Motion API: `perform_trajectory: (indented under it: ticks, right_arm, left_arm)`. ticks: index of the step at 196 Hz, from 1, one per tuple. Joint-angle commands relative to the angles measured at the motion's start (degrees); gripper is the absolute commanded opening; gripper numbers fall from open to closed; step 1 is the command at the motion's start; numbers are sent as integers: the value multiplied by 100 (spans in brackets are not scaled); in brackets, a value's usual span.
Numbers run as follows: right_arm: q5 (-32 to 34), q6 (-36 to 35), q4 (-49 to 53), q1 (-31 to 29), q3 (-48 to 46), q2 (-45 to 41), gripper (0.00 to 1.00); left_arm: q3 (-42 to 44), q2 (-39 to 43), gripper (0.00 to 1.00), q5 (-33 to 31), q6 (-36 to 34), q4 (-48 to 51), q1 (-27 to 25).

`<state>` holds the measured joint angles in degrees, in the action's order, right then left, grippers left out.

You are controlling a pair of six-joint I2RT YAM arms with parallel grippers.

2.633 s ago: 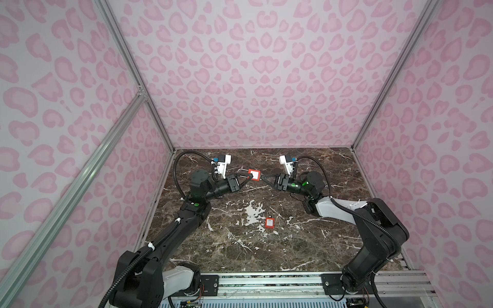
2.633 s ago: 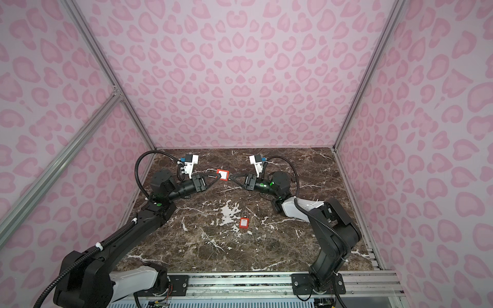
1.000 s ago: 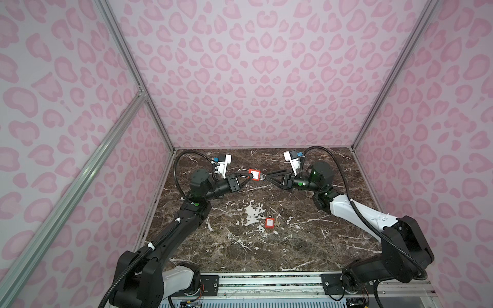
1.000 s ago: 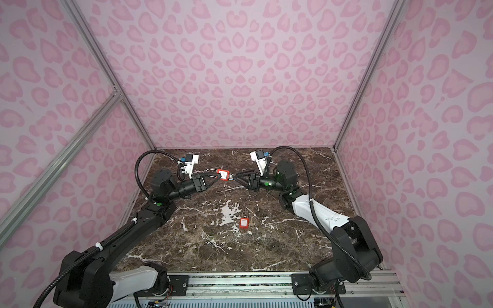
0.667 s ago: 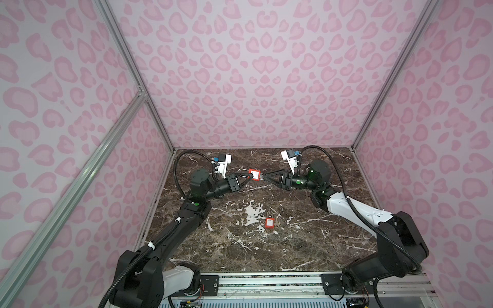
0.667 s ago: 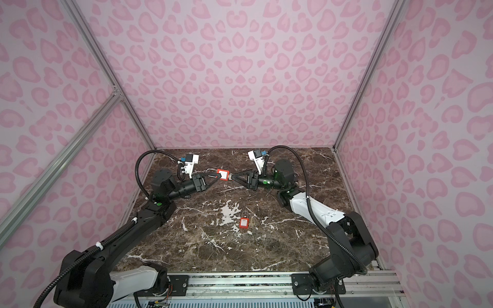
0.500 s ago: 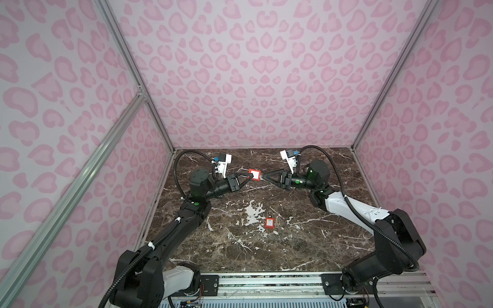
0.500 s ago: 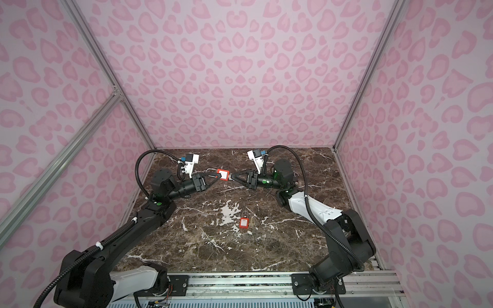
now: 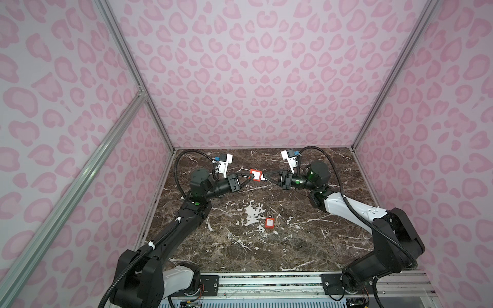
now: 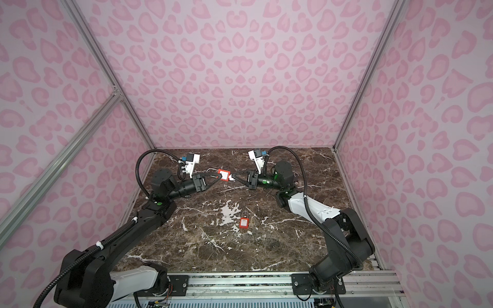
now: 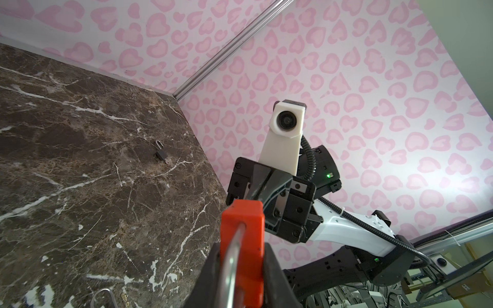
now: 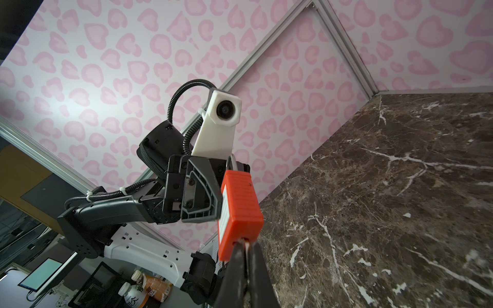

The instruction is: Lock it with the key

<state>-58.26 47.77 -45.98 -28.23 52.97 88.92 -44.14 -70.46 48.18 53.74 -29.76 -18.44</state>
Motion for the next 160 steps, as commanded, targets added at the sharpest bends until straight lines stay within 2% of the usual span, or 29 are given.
perform_trajectory:
  ticks: [1, 36, 83, 160]
  right_arm:
    - [-99, -351, -181, -23, -69, -79, 0]
    - [-98, -310, -202, 46, -155, -130, 0]
    - [-165, 607, -1164, 256, -394, 36, 0]
    - [-274, 118, -238, 374, -542, -244, 0]
  left_arm:
    - [-8, -94, 4, -307, 75, -111, 39]
    - [-5, -118, 4, -280, 81, -167, 42]
    - [15, 30, 4, -328, -26, -171, 85]
    - [11, 23, 4, -286, -62, -166, 120]
